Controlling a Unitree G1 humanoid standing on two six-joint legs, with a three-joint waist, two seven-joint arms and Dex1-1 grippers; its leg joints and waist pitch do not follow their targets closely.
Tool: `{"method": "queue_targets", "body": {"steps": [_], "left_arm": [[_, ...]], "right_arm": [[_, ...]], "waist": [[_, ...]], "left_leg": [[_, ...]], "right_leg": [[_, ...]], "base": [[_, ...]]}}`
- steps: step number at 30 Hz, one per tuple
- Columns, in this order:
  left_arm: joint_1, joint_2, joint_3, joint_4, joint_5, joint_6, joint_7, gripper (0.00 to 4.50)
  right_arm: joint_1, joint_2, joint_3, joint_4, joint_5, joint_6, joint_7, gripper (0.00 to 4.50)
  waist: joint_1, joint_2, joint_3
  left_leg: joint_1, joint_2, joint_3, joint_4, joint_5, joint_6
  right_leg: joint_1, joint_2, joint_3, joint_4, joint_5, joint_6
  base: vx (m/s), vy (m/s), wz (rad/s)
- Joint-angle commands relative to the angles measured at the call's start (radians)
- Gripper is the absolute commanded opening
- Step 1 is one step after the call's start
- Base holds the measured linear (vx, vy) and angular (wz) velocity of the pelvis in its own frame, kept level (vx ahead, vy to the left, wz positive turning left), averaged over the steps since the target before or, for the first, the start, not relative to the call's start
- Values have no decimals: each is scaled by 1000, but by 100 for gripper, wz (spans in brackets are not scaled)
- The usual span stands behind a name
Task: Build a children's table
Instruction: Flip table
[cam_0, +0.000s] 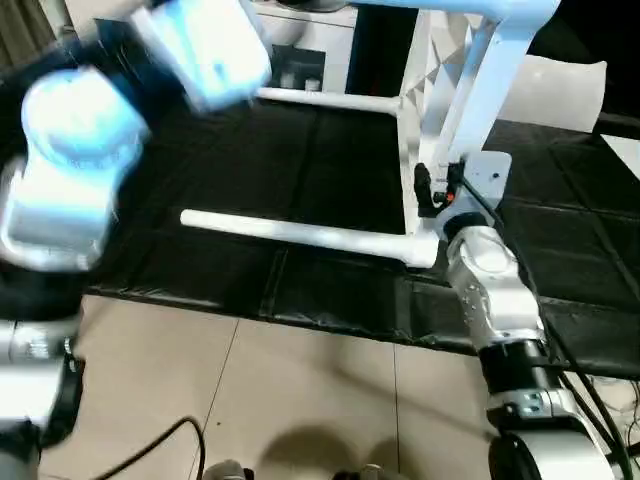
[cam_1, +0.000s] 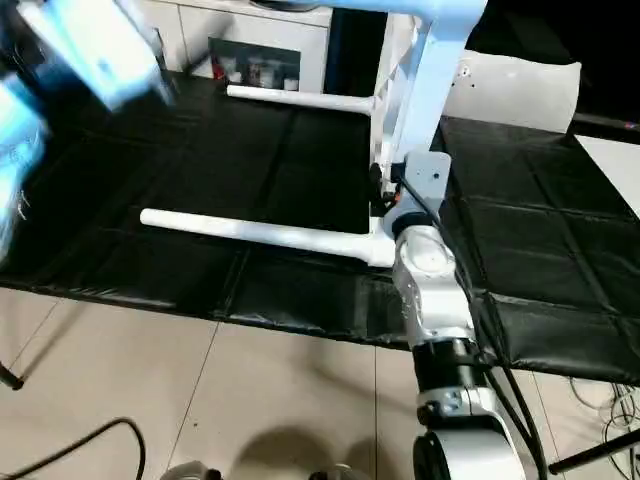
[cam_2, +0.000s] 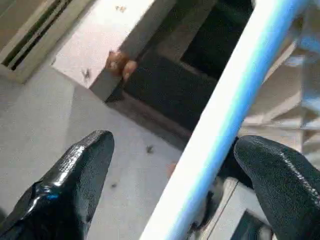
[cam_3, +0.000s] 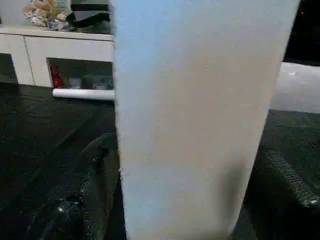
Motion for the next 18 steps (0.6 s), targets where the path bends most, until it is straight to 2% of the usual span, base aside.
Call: {"method": "queue_targets", "body": {"steps": [1, 4, 7, 8, 9, 10, 12, 14, 17, 18], "left_arm": [[-30, 10, -23, 49, 36, -25, 11, 450], [-72, 26, -56, 154, 78, -72, 10, 450], [-87, 32, -70, 203, 90, -90, 1, 450], [-124, 35, -89, 297, 127, -130, 26, 450], [-139, 34, -94, 332, 139, -143, 39, 450], [-147, 32, -95, 351, 146, -152, 47, 450], [-186, 26, -108, 421, 175, -176, 78, 450], [-239, 14, -126, 522, 207, -202, 125, 450], [-281, 0, -141, 606, 225, -226, 146, 450], [-300, -10, -146, 643, 228, -239, 152, 421]], "right_arm": [[8, -11, 0, -26, 7, 18, 2, 349], [34, -10, 2, -82, 7, 43, 7, 349], [57, -10, 5, -127, 9, 60, 13, 349], [93, -11, 11, -191, 10, 81, 19, 349], [106, -12, 13, -213, 10, 87, 22, 349], [111, -11, 13, -222, 10, 90, 23, 349], [136, -13, 14, -260, 13, 100, 29, 349], [168, -16, 18, -303, 16, 114, 35, 349], [192, -19, 22, -341, 18, 126, 44, 349], [203, -22, 26, -362, 20, 132, 53, 354]], "waist": [[2, 7, -73], [2, 7, -73], [5, 9, -74], [5, 12, -74], [10, 12, -75], [7, 11, -76], [7, 10, -75], [9, 14, -76], [9, 10, -71], [11, 9, -73]], "left_leg": [[15, 58, -36, -74, -192, -52], [16, 58, -37, -76, -198, -52], [15, 60, -38, -77, -184, -53], [16, 59, -37, -77, -187, -52], [19, 58, -37, -77, -191, -50], [15, 60, -40, -78, -185, -54], [16, 61, -40, -78, -191, -54], [18, 60, -41, -77, -201, -53], [18, 59, -41, -78, -218, -47], [18, 62, -43, -77, -220, -46]], "right_leg": [[45, -97, 73, -83, -322, -66], [45, -96, 73, -86, -320, -66], [46, -100, 75, -82, -293, -74], [45, -97, 75, -84, -283, -75], [45, -98, 76, -85, -277, -67], [50, -100, 75, -77, -264, -74], [48, -103, 75, -81, -270, -82], [48, -104, 75, -84, -284, -79], [46, -104, 74, -93, -313, -76], [48, -109, 75, -91, -320, -76]], "base": [[0, 0, 0], [0, 0, 0], [0, 0, 0], [0, 0, 0], [0, 0, 0], [0, 0, 0], [0, 0, 0], [0, 0, 0], [0, 0, 0], [0, 0, 0]]}}
